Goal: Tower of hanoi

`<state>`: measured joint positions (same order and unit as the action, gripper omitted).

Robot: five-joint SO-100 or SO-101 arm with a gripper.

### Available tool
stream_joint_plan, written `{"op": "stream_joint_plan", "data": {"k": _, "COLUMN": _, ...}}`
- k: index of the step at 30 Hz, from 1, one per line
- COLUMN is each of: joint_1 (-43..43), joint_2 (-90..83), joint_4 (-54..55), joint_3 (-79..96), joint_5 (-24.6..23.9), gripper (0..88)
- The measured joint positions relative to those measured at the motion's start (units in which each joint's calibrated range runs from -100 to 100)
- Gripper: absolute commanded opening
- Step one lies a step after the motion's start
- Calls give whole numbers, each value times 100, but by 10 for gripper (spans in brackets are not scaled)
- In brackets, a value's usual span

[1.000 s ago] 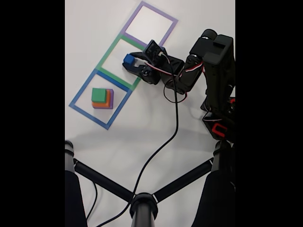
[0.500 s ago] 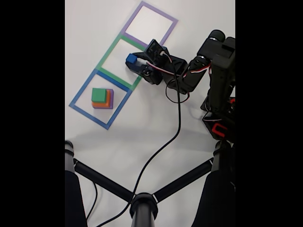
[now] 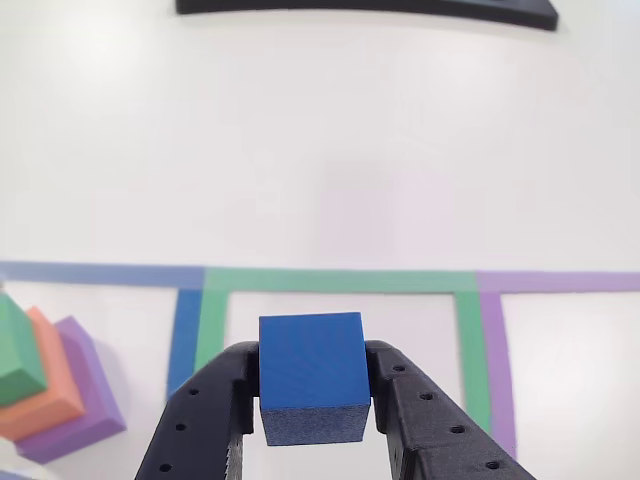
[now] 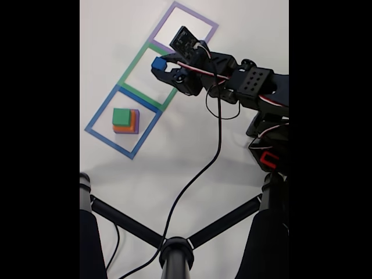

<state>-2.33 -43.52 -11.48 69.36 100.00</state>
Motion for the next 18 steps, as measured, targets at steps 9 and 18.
{"op": "stream_joint_plan", "data": {"k": 9, "joint_1": -499, "joint_2": -827, "joint_4": -4470, "joint_3": -3107, "joint_5": -236, "gripper": 23}}
{"op": "stream_joint_plan", "data": {"k": 18, "joint_1": -1212, "joint_2": -886, "joint_4": -7392, "joint_3": -5866, "joint_5": -847, "gripper": 25}}
